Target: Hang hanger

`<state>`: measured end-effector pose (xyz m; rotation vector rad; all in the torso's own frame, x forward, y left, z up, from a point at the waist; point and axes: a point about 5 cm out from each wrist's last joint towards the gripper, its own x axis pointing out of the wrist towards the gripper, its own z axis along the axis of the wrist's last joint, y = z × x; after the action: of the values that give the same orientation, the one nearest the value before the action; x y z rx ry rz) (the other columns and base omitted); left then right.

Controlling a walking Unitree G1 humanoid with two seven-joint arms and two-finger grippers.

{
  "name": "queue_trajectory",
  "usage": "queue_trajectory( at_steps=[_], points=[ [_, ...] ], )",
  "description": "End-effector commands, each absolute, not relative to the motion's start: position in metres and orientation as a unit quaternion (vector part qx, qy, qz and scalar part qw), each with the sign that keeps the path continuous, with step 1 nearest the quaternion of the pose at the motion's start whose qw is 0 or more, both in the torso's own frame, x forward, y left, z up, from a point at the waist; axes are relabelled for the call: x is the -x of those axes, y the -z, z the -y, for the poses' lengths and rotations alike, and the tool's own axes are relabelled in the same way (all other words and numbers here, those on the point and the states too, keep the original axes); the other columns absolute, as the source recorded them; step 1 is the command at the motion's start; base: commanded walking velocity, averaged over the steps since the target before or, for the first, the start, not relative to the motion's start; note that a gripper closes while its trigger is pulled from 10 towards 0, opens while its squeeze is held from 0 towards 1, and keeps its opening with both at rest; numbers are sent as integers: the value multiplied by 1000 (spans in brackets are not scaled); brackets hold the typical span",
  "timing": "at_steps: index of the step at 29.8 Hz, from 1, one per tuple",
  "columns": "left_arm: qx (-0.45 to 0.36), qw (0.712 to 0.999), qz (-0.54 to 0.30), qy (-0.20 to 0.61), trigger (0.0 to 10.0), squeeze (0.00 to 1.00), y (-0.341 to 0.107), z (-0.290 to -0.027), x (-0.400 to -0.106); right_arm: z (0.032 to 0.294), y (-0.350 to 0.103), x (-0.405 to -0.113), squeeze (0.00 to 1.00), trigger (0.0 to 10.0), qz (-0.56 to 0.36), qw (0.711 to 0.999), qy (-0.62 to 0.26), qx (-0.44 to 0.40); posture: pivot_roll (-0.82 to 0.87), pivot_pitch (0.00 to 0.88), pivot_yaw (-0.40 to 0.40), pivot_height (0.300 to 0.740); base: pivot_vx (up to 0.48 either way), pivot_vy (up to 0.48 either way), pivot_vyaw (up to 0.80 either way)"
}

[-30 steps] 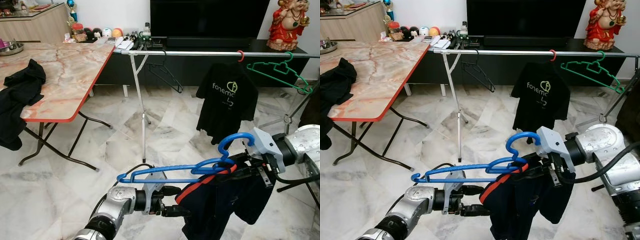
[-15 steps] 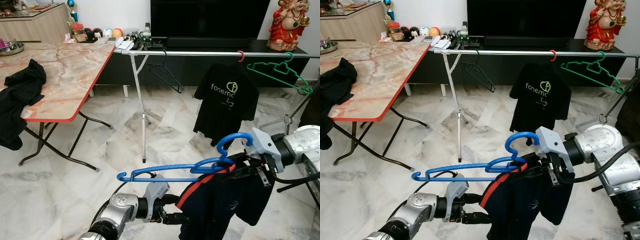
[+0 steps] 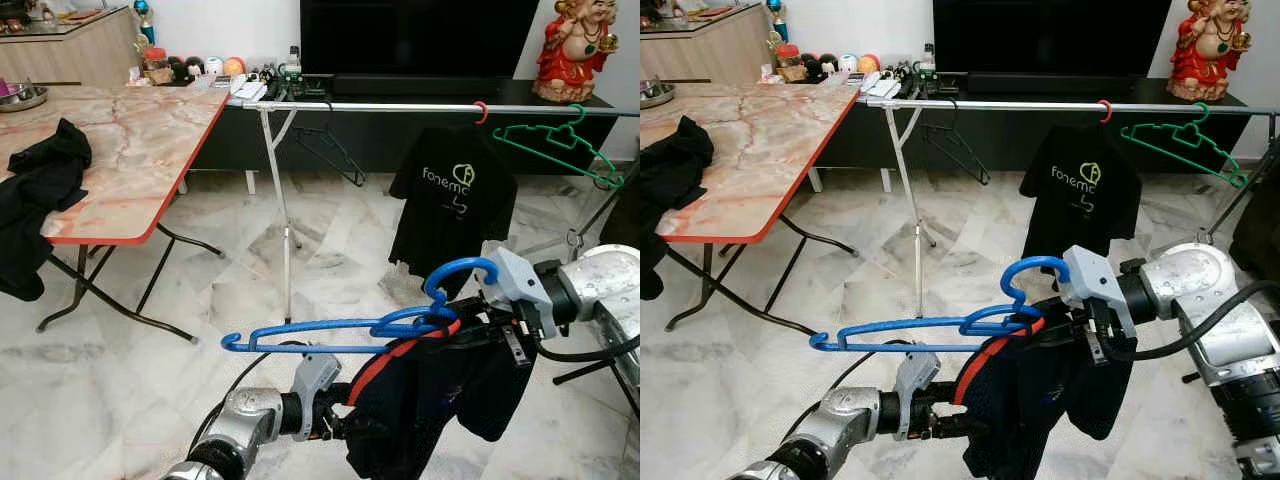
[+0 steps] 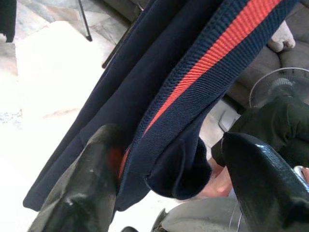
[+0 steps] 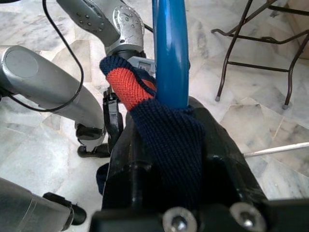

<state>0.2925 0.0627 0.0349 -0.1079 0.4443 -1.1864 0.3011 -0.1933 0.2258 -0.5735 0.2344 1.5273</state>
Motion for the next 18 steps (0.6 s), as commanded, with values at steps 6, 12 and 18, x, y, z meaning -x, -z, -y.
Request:
queue_trajectory(
  at_steps=[6, 12, 18],
  points=[
    [55, 808, -199, 551, 0, 0, -38, -64, -295, 189, -244, -305, 0, 0, -65, 684, -674, 273, -64, 45, -44, 740, 0, 0, 0],
    [57, 808, -197, 552, 0, 0, -38, -64, -295, 189, -243, -306, 0, 0, -65, 688, -669, 273, -64, 44, -43, 740, 0, 0, 0],
    [58, 808, -197, 553, 0, 0, -38, -64, -295, 190, -242, -308, 0, 0, -65, 693, -665, 272, -62, 41, -43, 740, 0, 0, 0]
  ],
)
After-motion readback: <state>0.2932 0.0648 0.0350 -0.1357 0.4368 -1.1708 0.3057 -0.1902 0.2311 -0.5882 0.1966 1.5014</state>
